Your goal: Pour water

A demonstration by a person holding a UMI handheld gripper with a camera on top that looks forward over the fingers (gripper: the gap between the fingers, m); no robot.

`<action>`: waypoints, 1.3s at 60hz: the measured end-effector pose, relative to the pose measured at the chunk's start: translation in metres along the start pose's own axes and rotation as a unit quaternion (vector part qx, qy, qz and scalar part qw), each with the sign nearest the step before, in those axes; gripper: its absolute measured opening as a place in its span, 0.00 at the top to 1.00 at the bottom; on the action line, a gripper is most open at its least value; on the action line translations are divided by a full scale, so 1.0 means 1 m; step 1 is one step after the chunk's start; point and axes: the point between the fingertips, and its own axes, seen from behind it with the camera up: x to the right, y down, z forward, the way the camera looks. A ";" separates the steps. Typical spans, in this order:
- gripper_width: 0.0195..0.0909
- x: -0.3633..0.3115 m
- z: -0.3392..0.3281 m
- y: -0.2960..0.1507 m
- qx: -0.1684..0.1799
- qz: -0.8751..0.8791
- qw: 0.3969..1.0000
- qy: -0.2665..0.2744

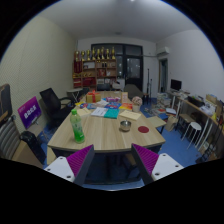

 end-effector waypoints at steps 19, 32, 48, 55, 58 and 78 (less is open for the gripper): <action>0.11 -0.056 0.007 0.032 0.013 0.028 0.999 0.013; 0.11 -0.114 0.067 0.021 0.035 -0.002 0.999 -0.033; 0.11 -0.202 0.219 0.017 0.061 -0.030 0.992 -0.109; 0.11 -0.216 0.278 0.019 0.062 -0.041 0.991 -0.116; 0.10 -0.221 0.297 0.019 0.062 -0.040 0.990 -0.122; 0.60 -0.224 0.354 -0.003 0.102 -0.029 0.985 -0.136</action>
